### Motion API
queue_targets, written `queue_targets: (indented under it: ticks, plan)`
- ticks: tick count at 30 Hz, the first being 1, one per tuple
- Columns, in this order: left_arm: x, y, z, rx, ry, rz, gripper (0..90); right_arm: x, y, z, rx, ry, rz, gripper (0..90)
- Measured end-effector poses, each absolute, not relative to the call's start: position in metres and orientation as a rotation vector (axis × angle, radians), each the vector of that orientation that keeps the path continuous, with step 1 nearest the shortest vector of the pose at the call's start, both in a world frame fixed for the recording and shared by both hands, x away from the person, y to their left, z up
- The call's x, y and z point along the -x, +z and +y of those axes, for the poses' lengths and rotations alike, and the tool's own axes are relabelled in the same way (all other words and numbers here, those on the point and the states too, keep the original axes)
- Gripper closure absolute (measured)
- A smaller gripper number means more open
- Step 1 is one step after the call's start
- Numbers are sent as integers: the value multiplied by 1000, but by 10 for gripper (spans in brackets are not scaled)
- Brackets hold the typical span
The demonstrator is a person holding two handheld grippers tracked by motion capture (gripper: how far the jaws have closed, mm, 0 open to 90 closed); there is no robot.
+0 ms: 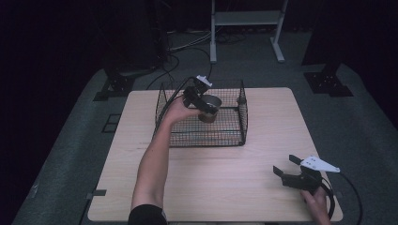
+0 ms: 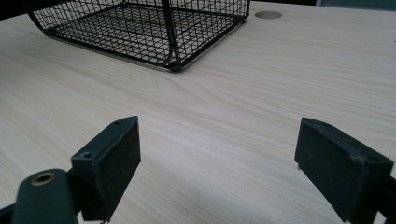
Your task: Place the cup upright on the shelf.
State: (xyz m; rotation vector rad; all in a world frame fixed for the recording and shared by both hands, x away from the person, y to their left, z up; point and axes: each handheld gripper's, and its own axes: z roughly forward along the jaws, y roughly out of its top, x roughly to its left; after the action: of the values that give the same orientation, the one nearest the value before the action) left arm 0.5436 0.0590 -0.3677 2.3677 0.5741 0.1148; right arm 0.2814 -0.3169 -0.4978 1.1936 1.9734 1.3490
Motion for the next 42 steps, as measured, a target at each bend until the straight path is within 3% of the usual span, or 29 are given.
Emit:
queue_targets:
  ticks: [19, 27, 42]
  plan:
    - [-556, -398, 51, -2450, 98, 633, 175, -282, -498, -317, -1189, 1351, 1976, 135]
    - [-559, -407, 47, -2445, 32, 638, 175, -281, -498, -317, -1189, 1351, 1975, 136]
    - [-562, -415, 39, -2449, 73, 635, 175, -281, -498, -317, -1193, 1351, 1970, 136]
